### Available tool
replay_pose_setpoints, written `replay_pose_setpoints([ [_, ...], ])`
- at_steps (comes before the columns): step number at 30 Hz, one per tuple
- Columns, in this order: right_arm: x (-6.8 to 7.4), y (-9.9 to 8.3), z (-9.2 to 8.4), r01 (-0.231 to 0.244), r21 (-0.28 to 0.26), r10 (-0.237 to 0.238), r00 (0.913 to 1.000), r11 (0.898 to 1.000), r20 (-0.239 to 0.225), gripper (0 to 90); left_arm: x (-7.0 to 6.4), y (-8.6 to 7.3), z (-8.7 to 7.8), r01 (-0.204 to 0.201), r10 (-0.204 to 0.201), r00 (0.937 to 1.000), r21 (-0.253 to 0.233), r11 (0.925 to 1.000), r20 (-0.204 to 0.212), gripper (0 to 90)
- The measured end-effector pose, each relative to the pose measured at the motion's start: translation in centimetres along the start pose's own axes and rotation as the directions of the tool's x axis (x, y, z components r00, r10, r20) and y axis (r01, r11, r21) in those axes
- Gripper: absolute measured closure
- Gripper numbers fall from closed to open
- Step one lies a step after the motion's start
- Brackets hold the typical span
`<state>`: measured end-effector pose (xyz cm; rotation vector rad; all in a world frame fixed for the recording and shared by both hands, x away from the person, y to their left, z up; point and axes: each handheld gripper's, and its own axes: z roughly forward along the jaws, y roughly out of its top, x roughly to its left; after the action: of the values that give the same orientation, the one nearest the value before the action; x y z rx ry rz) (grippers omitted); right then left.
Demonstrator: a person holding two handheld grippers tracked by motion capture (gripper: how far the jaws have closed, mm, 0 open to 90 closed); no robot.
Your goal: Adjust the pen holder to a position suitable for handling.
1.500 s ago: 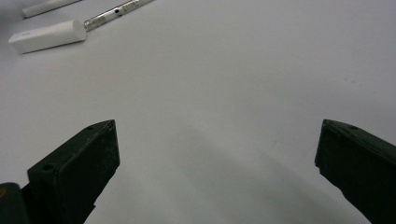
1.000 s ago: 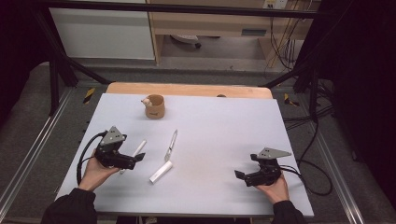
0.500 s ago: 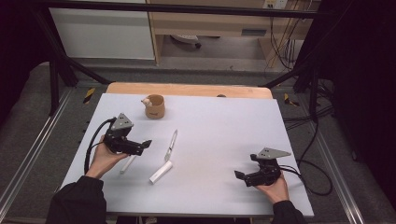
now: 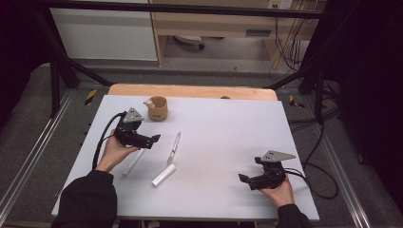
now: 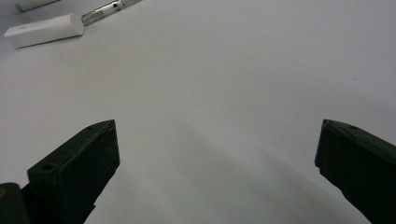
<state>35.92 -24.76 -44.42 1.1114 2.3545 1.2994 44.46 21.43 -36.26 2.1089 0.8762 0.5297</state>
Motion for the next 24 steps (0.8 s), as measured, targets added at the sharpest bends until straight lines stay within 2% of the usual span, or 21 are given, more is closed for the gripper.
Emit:
replay_pose_setpoints([
  [12,0.0,0.0,0.1,0.003,0.001,-0.003,1.0000,1.000,0.000,0.6,0.7,1.5,2.1,-0.019,0.020,0.9994,0.036,0.9992,-0.028,4.7],
  [24,0.0,0.0,0.2,0.008,0.013,-0.008,1.0000,1.000,-0.002,0.6,0.6,2.8,4.7,-0.058,0.062,0.9969,0.073,0.9956,-0.049,6.7],
])
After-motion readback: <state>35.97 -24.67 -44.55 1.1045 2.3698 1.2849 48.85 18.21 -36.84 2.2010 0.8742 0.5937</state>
